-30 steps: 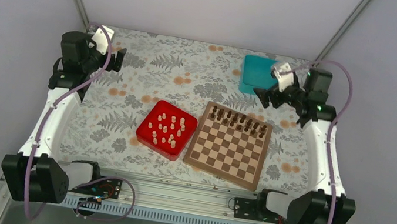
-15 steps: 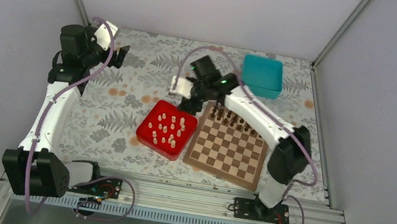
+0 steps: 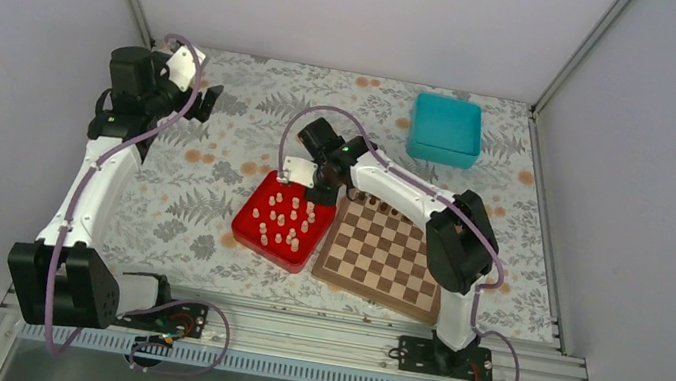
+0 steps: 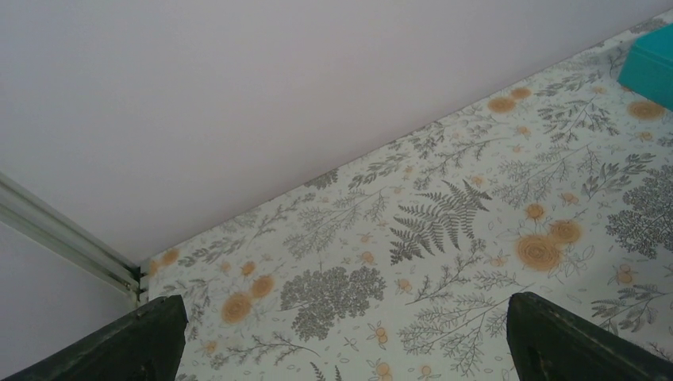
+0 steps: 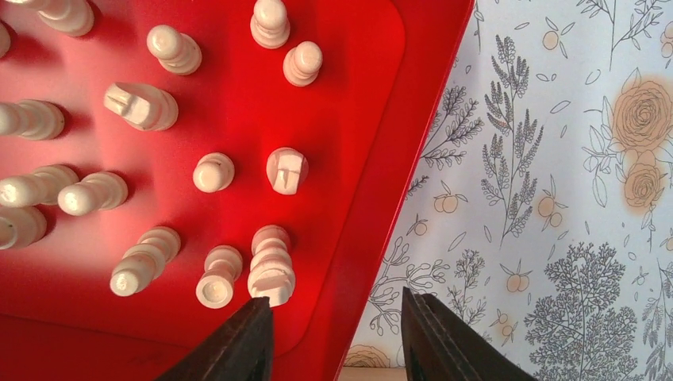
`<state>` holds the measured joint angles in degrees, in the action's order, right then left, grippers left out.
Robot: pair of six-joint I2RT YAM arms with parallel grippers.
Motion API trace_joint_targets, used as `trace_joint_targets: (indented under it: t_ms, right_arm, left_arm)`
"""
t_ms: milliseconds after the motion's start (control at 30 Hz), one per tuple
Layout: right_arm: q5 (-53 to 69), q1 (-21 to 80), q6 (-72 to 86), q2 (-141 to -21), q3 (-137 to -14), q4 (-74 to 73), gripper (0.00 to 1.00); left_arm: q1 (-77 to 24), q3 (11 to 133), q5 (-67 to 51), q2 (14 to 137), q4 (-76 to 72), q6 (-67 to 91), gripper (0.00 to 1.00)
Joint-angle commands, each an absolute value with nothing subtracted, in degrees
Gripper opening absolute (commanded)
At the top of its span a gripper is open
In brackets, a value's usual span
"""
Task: Set up the chess pieces on the board
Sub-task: Pick up the chess piece from the storage box.
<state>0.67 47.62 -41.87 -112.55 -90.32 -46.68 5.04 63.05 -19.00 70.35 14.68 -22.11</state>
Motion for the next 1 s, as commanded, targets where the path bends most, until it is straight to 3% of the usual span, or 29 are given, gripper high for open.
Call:
trace_joint_targets:
  t_ms: [0, 267, 367, 633, 967]
  right_arm:
    - [0.09, 48.26, -40.53, -113.16, -90.7, -46.15, 0.41]
    - [3.57, 49.22, -40.32, -111.71, -90.19, -47.53, 0.29]
    - [3.69, 49.72, -40.39, -112.92, -90.18, -48.57, 0.35]
    - [1.51, 49.79, -39.44, -114.49, -90.24, -46.59, 0.38]
    - [-0.69, 49.56, -39.21, -117.01, -89.51, -46.3, 0.34]
  left_arm:
    - [5.23, 61.9, -19.59, 69.34, 12.44, -23.26, 1.0]
    - [5.27, 61.29, -20.17, 68.82, 12.22, -23.6, 1.0]
    - [5.27, 61.08, -20.24, 68.89, 12.15, -23.73, 1.0]
    - [5.23, 60.79, -19.96, 69.13, 12.21, -23.8, 1.0]
    - [5.27, 60.73, -20.14, 69.59, 12.48, -23.73, 1.0]
